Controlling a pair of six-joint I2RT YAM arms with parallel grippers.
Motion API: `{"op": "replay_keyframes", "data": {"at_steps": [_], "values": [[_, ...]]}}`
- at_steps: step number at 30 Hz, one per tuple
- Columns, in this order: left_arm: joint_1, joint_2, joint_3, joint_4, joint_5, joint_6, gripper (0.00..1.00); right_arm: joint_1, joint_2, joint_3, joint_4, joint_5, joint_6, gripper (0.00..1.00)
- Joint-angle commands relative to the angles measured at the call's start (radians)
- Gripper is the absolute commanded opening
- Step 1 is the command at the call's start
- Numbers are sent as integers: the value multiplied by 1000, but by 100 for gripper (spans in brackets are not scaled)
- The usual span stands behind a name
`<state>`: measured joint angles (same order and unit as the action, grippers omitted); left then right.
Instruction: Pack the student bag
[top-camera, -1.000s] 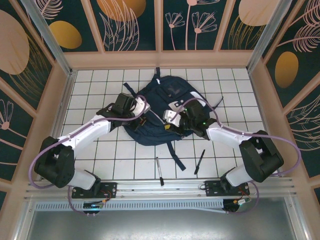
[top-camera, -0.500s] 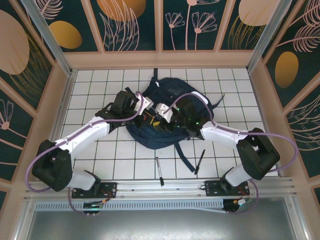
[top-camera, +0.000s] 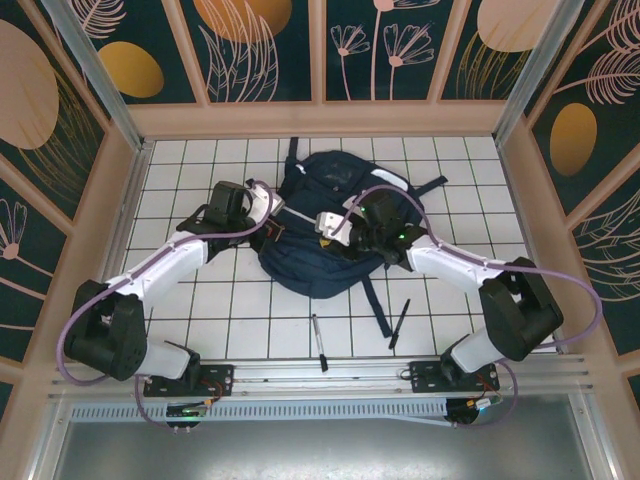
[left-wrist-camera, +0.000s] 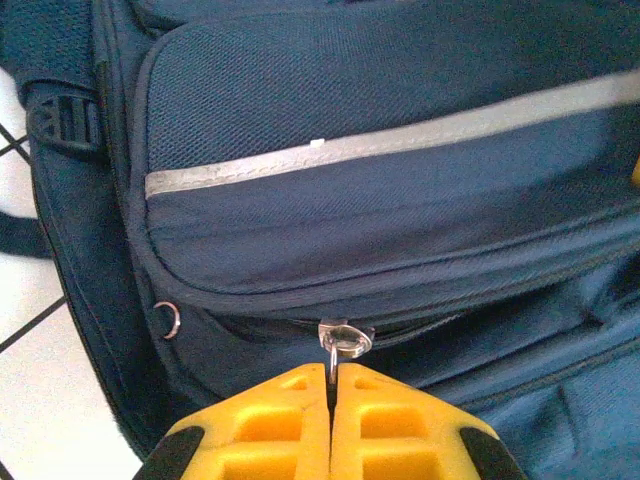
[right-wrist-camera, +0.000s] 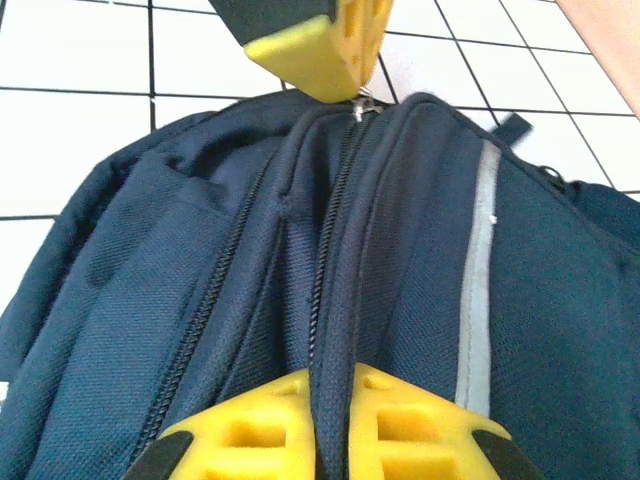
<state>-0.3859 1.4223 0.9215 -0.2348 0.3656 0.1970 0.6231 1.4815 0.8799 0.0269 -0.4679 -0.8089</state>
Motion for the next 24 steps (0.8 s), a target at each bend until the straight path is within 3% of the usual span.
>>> {"op": "replay_keyframes", "data": {"at_steps": [1,2,7,15,17,20,24], "values": [[35,27,45,8,13,38,0,-70,-49,-33,-107,83,-52,18],[33,20,45,12,49,14,0,-71,-57,-32,-91,68,-13,28],[-18,-79,-2,143,186,-146,0,-52,-76,-22,68,-73,247,50],[-67,-95,12,190,273,-262,0,83,55,76,163,117,357,55],[-66,-105,15,181,261,-251,0,89,85,94,153,147,338,46],[-62,-129,18,141,168,-211,0,84,86,98,108,144,264,13],[42,-135,-28,143,105,-171,0,58,65,87,-21,95,80,0]]}}
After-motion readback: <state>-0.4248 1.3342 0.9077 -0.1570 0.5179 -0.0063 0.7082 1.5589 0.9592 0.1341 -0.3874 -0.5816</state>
